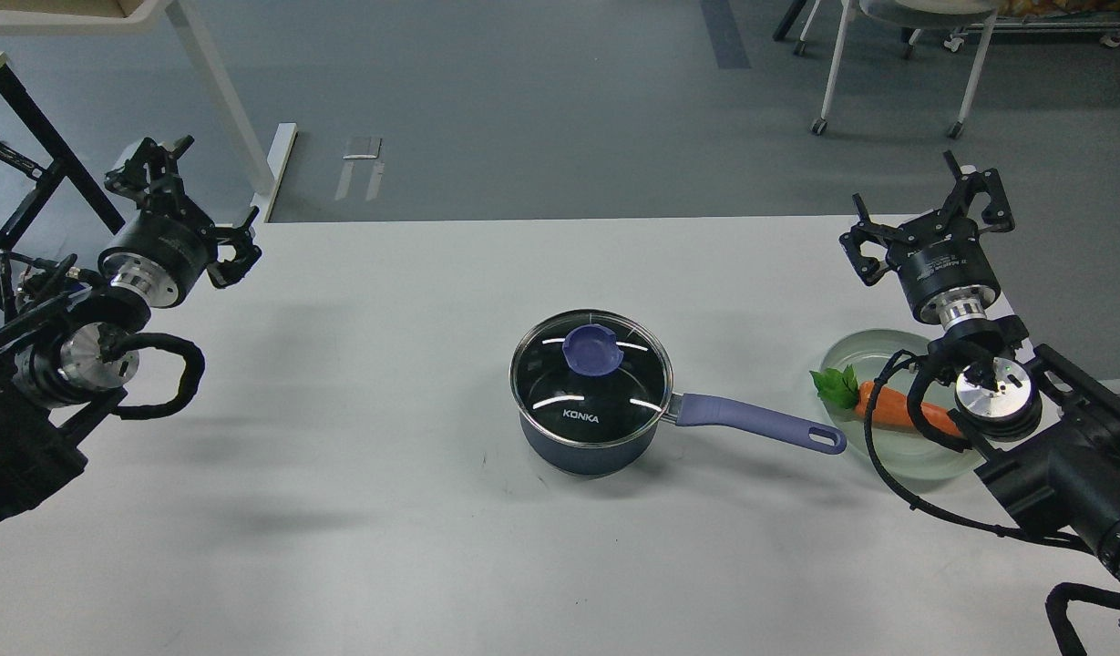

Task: Open pot lid
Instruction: 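Lift the right gripper up and away from the green plate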

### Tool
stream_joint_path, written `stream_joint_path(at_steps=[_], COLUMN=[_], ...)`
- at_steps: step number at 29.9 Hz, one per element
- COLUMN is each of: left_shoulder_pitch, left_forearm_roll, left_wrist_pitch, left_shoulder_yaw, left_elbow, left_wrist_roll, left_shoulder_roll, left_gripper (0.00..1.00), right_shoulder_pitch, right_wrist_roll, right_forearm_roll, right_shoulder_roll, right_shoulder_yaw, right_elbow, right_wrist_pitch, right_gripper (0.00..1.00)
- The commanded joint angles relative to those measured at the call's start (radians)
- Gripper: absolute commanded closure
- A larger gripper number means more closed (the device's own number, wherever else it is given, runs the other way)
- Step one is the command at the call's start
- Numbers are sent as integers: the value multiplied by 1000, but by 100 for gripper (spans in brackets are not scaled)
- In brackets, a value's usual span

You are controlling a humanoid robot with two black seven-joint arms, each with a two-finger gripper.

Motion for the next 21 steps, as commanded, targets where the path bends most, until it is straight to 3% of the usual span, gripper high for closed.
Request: stream_joint_path(at_steps=[1,13,21], left_shoulder_pitch=[5,2,2], left_forearm_roll=[-1,-6,8], left_wrist_pitch=[5,11,22], left_shoulder_yaw=[-15,-12,-1], left_elbow=[0,-34,-169], left_wrist_roll=[-3,6,26], left_shoulder_roll=[0,16,86], left_gripper=[0,0,1], right_shoulder_pitch=[2,10,105], right_wrist_roll=[-1,0,3], right_forearm_roll=[1,-4,-176], right_shoulder_roll=[6,-40,-312], right_shoulder_yaw=[0,-43,-172], right_elbow=[7,40,135], right_wrist_pitch=[-1,1,3], right_gripper=[0,0,0])
